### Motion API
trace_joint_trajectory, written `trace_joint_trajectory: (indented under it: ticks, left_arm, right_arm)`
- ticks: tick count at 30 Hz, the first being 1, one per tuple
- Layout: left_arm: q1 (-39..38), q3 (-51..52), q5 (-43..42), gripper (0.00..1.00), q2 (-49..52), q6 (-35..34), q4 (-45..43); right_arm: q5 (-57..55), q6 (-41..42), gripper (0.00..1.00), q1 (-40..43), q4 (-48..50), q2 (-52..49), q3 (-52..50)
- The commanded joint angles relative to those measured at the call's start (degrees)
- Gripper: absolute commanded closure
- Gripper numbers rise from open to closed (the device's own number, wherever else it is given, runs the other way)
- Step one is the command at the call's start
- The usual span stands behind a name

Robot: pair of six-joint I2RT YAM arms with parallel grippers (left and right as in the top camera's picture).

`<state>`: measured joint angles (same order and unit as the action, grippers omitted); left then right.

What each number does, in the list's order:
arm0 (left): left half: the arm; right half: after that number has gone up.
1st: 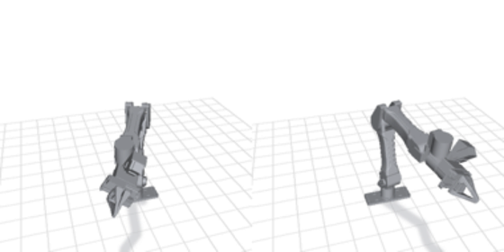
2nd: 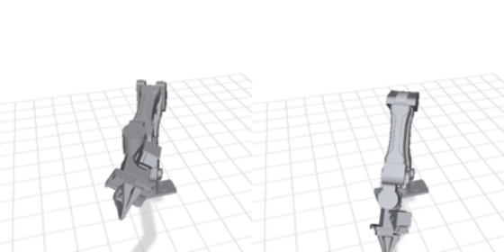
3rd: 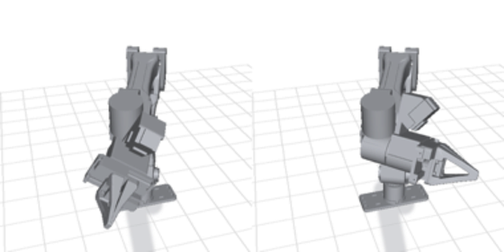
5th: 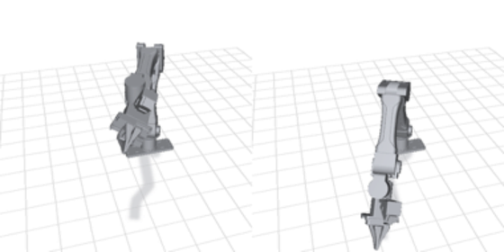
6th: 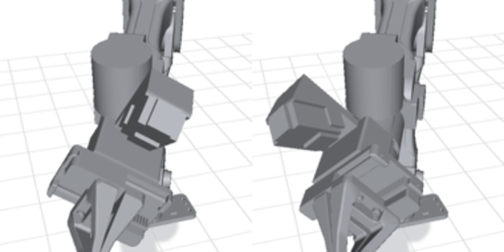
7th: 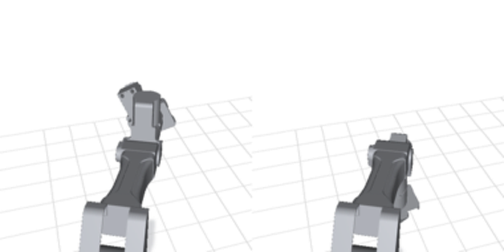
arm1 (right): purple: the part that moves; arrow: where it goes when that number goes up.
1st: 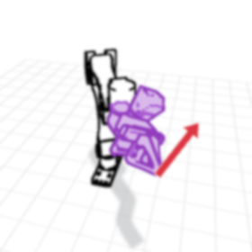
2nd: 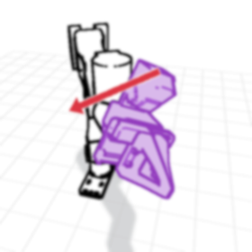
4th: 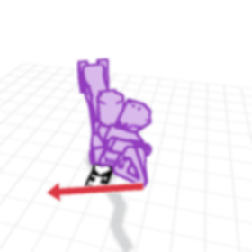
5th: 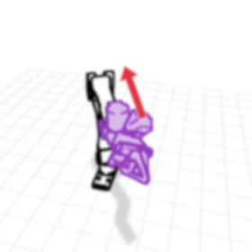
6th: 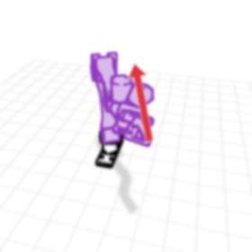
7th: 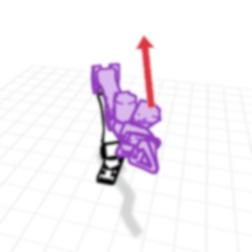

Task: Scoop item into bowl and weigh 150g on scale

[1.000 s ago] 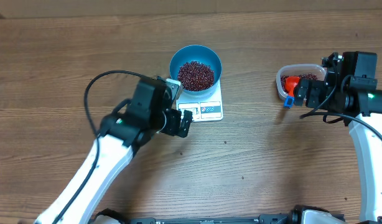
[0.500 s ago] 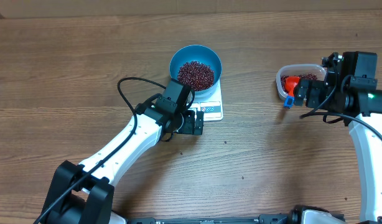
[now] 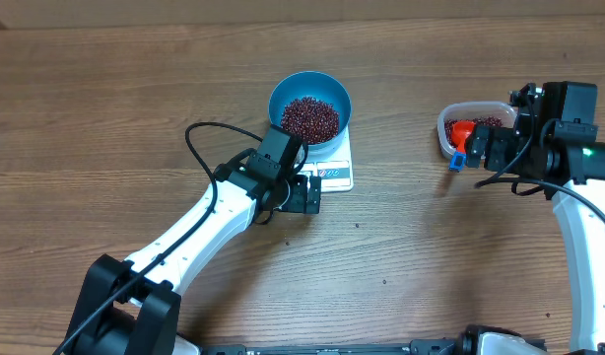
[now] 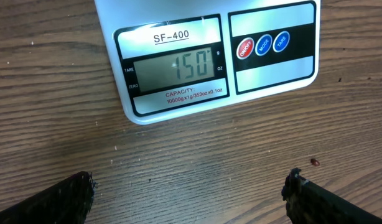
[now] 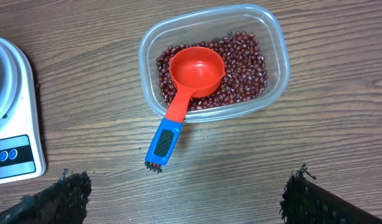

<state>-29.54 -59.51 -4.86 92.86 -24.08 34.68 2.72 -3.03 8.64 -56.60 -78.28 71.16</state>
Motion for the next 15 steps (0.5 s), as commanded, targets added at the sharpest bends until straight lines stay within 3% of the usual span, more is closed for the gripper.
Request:
trace_joint_trajectory:
  ticks: [1,15]
  left_arm:
    - [0.04,-0.11,0.81,0.01,-0.39,-0.81,-0.02]
    - [0.04,-0.13,1.07,0.00,-3.21,1.36,0.07]
  right_arm:
    - [-0.26,-0.24,0.00,0.39,0.11,0.33,1.33]
    - [-0.26,-0.24,0.00,0.39,0.11,0.33,1.31]
